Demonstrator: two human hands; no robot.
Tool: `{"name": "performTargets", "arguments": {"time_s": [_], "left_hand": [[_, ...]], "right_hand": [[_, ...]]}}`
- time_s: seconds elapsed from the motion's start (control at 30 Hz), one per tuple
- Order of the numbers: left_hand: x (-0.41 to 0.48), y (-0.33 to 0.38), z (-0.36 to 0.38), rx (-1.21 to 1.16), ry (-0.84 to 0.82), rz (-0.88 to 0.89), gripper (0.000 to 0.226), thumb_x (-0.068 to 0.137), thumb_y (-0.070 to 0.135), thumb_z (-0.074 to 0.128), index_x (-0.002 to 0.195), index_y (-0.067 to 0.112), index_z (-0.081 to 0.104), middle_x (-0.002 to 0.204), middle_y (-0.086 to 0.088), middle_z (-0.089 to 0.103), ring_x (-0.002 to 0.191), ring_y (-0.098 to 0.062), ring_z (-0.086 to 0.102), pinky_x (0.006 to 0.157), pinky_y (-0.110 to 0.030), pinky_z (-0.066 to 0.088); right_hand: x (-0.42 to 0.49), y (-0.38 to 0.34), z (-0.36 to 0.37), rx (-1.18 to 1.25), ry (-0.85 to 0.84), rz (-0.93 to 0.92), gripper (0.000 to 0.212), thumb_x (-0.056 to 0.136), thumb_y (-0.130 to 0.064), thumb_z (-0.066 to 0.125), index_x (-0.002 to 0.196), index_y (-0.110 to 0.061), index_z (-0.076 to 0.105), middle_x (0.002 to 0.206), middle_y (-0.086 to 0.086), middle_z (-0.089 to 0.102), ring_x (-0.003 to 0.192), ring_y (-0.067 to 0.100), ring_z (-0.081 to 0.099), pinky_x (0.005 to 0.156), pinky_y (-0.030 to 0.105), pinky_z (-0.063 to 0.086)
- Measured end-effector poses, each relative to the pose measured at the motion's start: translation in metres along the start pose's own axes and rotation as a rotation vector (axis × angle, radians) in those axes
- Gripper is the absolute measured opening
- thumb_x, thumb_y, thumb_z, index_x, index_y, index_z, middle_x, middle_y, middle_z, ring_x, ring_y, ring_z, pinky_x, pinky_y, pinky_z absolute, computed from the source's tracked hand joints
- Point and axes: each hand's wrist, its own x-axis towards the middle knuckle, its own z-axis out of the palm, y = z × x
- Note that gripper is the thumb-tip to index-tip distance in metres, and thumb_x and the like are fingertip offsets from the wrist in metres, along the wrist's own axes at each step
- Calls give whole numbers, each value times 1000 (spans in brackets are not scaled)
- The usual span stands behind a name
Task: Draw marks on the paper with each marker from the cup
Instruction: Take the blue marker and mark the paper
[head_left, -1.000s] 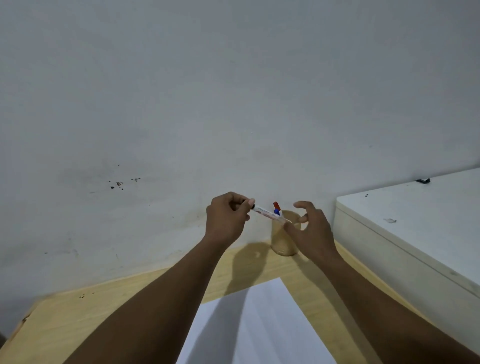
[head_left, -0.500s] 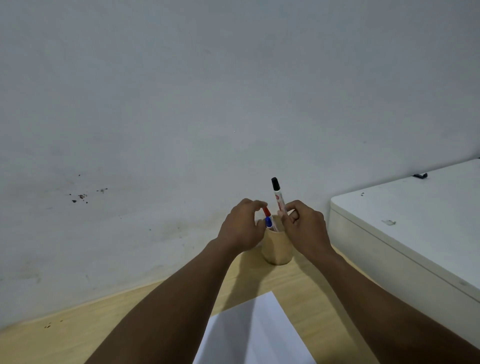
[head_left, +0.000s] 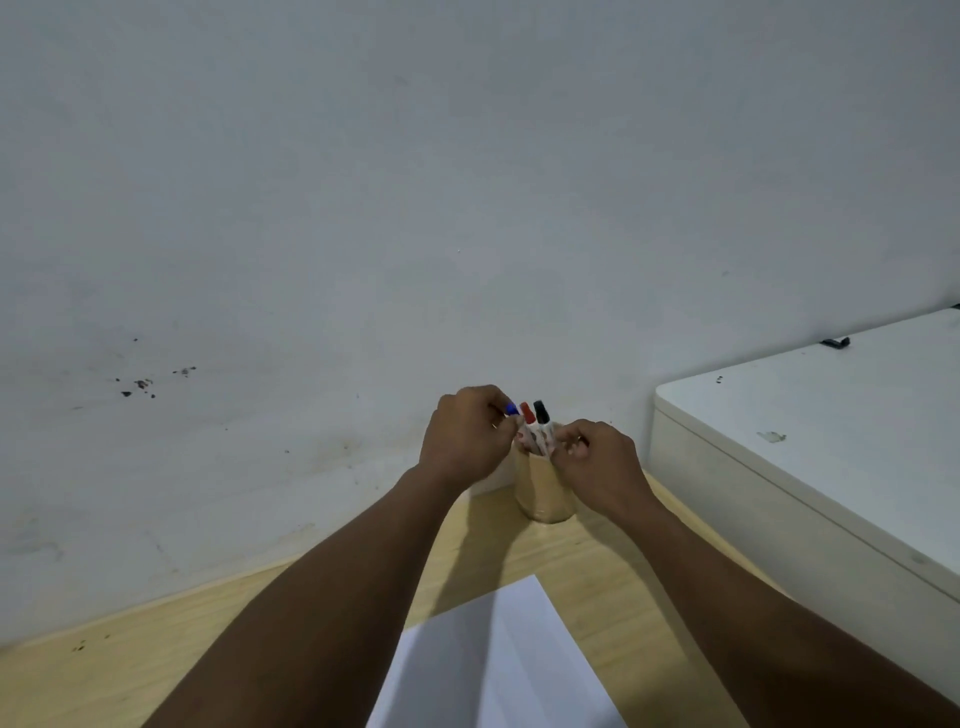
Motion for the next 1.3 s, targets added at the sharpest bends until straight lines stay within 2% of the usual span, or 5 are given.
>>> {"name": "performTargets", "arguments": {"time_s": [0.23,0.37,0.6,0.9,1.3], "left_hand": [[-16,17,-64,-129,106,-42,13,89,23,72,94,12,75,81,-6,77,78,-22,73,67,-29,57],[-33,22,-109,-277,80,-120,12,89,22,71,90,10,75,82,-10,79,79,-23,77,75,-38,62],[-83,0,-185,-566,-23,-302,23,96,20,68,101,-2,70,90,-15,78,84,-26,79,79,-36,59],[-172,-89,-216,-844,-150,-604,16,96,26,69,100,11,71,89,-5,75,82,-26,74,81,-37,55],[-232,-149,-179,-956,-75,-700,30,100,28,63,79,7,67,70,-9,63,71,-24,72,64,-28,59]], "right_hand": [[-18,-33,-5,87,-48,40,35,84,-16,68,118,-17,69,95,-1,60,89,16,57,78,28,43],[-34,-71,-5,121,-70,-71,48,74,-47,68,121,-35,66,114,1,62,107,23,63,93,39,52],[-67,-143,-1,381,-342,-197,19,89,-33,70,94,-16,76,81,3,78,71,14,74,71,36,59],[-120,-189,50,1114,-730,307,25,86,-30,74,103,-13,73,74,5,68,56,15,62,54,25,43],[-154,-170,110,981,-810,328,8,95,-8,63,97,-3,68,74,14,66,57,20,62,62,28,44]]}}
